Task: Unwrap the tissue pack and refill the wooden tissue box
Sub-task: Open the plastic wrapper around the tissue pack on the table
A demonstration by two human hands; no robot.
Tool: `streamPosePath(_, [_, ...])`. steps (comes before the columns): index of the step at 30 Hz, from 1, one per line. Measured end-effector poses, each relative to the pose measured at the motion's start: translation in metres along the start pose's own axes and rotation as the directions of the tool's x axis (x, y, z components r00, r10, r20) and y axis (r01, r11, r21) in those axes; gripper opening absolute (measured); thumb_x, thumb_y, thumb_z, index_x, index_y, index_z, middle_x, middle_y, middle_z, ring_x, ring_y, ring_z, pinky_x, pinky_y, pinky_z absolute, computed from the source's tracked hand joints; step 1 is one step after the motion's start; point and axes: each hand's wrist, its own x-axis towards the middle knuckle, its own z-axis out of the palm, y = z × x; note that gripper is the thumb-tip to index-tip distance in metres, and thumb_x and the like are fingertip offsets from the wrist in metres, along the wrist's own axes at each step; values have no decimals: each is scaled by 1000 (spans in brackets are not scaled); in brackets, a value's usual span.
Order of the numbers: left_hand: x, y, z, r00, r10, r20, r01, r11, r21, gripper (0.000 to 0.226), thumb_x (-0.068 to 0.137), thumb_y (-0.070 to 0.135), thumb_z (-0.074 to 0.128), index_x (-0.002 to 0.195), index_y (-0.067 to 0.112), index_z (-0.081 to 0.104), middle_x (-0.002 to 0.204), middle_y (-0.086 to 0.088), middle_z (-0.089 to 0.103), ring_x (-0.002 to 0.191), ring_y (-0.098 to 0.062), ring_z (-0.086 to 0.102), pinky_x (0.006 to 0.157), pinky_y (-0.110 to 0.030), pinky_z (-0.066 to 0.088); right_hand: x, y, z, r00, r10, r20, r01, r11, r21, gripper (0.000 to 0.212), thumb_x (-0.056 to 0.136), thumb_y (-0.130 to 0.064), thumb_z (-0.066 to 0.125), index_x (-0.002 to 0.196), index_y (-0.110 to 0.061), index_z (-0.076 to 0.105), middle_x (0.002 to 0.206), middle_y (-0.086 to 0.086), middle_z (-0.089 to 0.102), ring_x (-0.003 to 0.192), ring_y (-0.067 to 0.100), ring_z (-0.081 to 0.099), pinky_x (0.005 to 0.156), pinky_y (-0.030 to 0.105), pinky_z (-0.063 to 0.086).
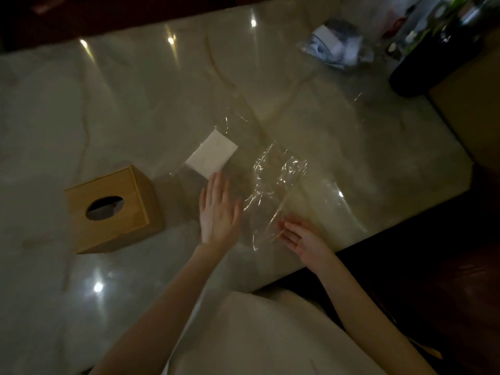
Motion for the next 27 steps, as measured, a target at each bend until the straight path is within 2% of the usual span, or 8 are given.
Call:
streamPosePath(3, [22,7,18,995,75,70,-81,993,90,69,86,47,16,141,6,25,154,-10,20,143,-21,11,116,-38,2,-1,-8,-5,999,-2,34,4,998,-65,20,86,3,52,92,-14,59,72,-6,76,69,6,71,60,19,57])
streamPosePath(9, [31,-6,40,991,68,119,-86,984,156,71,88,54,24,144,13,11,156,-7,13,140,-12,-3,114,-37,-5,0,-14,-6,995,15,95,0,988,-154,20,87,-3,52,99,-15,63,85,-1,75,79,9,71,66,18,56])
streamPosePath(13, [31,-4,42,992,66,110,-82,985,154,72,87,54,21,144,11,12,155,-9,16,138,-11,-3,114,-36,-7,8,-30,2,993,17,118,4,984,-176,19,88,-14,48,101,-17,62,78,-8,76,71,5,69,64,17,54])
streamPosePath(17, [33,-3,42,989,68,133,-87,985,146,73,86,54,20,144,12,10,155,-9,13,141,-13,1,114,-37,-7,23,-57,19,989,-96,109,121,960,-251,18,90,-22,48,95,-14,64,73,-3,76,69,9,70,66,20,54])
streamPosePath(20, [34,-2,42,988,64,141,-87,982,166,72,86,53,20,144,12,10,156,-8,12,141,-14,-1,113,-35,-11,37,-71,47,978,-182,105,209,896,-391,11,88,-16,54,85,-11,63,61,-4,71,55,6,66,54,19,52])
streamPosePath(22, [34,-2,42,986,61,155,-93,974,207,72,86,53,18,145,12,7,156,-7,9,140,-13,-6,111,-32,-18,49,-75,67,973,-193,127,231,819,-525,13,87,-17,57,76,-13,62,63,-1,66,52,9,61,52,22,46])
streamPosePath(24, [35,-2,42,985,59,165,-96,969,228,72,87,53,17,145,12,6,156,-6,8,140,-12,-7,110,-31,-19,59,-74,82,971,-172,165,239,709,-664,16,85,-21,60,79,-6,64,67,4,63,55,12,58,56,22,43])
streamPosePath(27, [34,0,42,984,48,173,-88,969,231,71,87,54,16,145,14,6,156,-5,7,140,-11,-8,112,-33,-16,70,-70,92,960,-228,161,267,581,-769,18,82,-18,64,80,0,66,56,2,58,42,2,53,51,19,43])
